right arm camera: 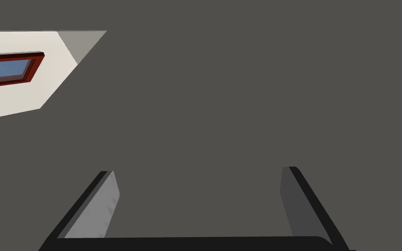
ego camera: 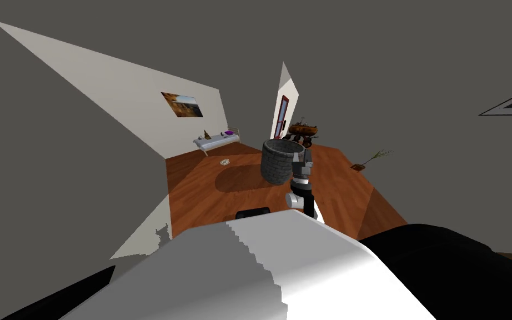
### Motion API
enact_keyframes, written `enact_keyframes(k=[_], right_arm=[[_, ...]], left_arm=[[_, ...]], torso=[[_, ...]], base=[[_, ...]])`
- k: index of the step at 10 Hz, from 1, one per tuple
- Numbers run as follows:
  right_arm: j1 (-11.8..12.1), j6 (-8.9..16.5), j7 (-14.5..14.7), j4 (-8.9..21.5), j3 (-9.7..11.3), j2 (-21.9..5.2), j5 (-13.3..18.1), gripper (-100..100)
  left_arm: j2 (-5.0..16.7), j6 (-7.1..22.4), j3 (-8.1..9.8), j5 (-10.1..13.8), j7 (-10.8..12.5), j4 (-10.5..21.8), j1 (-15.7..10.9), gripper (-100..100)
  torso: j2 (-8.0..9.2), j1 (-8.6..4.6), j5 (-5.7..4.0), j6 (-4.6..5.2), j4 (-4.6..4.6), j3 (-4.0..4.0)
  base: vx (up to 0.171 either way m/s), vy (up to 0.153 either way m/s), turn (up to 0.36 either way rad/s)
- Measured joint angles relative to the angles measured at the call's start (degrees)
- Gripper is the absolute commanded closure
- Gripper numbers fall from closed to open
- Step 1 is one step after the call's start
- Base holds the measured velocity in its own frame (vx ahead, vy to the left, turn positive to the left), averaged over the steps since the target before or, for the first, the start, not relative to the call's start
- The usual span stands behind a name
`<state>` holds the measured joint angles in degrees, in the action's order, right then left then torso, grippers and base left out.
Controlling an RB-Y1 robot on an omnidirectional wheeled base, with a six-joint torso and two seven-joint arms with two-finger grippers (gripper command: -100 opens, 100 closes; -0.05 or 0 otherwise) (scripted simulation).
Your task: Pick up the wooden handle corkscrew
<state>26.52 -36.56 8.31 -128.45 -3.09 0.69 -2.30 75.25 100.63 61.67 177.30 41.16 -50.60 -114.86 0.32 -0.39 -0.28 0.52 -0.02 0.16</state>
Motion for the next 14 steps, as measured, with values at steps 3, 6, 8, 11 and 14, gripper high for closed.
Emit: enact_keyframes(k=[3, 6, 8, 11, 14], right_arm=[[0.0, 0.0, 0.0, 0.0, 0.0, 0.0, 0.0, 0], [0.01, 0.0, 0.0, 0.0, -0.01, 0.0, 0.0, 0], [-0.01, 0.0, 0.0, 0.0, 0.0, 0.0, 0.0, 0], [0.0, 0.0, 0.0, 0.0, 0.0, 0.0, 0.0, 0], [0.0, 0.0, 0.0, 0.0, 0.0, 0.0, 0.0, 0]], left_arm=[[1.37, -0.68, 2.08, 5.19, -0.55, -1.46, 0.04, -100], [3.12, -1.11, 2.75, 10.24, -1.46, -1.78, -0.99, -100], [3.14, -0.94, 3.28, 13.38, -1.5, -1.93, -0.79, -100], [4.38, -1.09, 4.37, 18.48, -2.3, -2.4, -1.57, -100], [5.74, -1.24, 5.51, 23.14, -2.68, -2.16, -2.34, -100]], torso=[[0.06, -0.07, -0.02, -0.04, 0.03, 0.05], [0.16, -0.11, -0.02, -0.08, 0.07, 0.11], [-0.03, -0.03, -0.02, 0.05, -0.02, -0.02], [0.08, -0.11, -0.04, -0.01, 0.03, 0.06], [0.2, -0.16, -0.05, -0.04, 0.07, 0.13]], base=[[-0.019, -0.038, 0.269], [-0.041, -0.045, 0.346], [-0.024, -0.023, 0.149], [-0.032, -0.033, 0.251], [-0.055, -0.04, 0.326]])
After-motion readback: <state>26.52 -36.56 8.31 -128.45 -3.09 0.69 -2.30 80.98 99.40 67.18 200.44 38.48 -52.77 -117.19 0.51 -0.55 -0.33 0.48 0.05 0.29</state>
